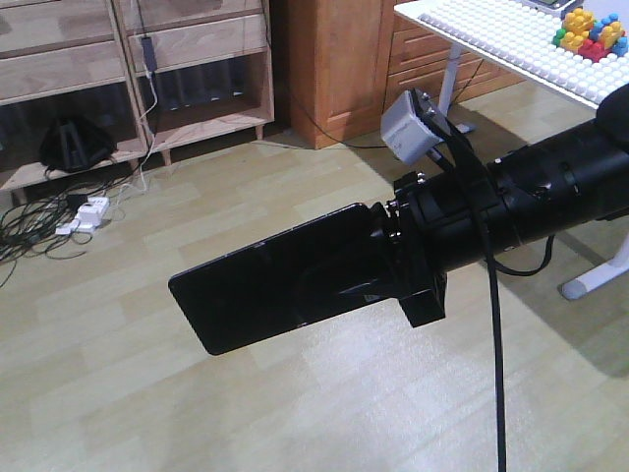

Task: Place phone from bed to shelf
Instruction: 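Carry the phone in the right gripper toward the wooden shelf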

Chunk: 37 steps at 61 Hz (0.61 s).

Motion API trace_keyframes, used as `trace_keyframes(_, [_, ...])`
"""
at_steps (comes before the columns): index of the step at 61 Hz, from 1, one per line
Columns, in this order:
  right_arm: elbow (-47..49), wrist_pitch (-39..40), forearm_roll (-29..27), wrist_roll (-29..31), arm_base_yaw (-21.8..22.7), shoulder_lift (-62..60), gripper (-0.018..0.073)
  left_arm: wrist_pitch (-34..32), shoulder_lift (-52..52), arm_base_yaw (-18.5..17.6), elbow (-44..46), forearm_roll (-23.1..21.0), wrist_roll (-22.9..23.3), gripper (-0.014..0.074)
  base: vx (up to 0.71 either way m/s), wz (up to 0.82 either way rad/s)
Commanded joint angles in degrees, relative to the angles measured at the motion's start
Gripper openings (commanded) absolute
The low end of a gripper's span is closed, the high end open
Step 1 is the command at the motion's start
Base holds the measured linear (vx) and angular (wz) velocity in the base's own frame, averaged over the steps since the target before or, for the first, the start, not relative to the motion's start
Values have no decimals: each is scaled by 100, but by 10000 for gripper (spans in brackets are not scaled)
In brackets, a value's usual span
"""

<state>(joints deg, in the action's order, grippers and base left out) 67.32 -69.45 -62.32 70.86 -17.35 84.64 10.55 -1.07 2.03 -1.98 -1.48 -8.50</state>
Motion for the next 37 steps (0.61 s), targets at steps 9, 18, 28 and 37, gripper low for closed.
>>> trace_keyframes(9, [147, -426, -502, 29, 24, -216, -2, -410, -35, 21, 132, -52, 33, 1, 49, -9])
trace_keyframes(18, [147, -426, -502, 29, 24, -216, -2, -410, -35, 21, 132, -52, 33, 1, 49, -6])
trace_keyframes(28, [147, -426, -502, 29, 24, -216, -2, -410, -35, 21, 132, -52, 33, 1, 50, -3])
trace_keyframes(37, [147, -426, -502, 29, 24, -216, -2, -410, -35, 21, 132, -52, 33, 1, 50, 1])
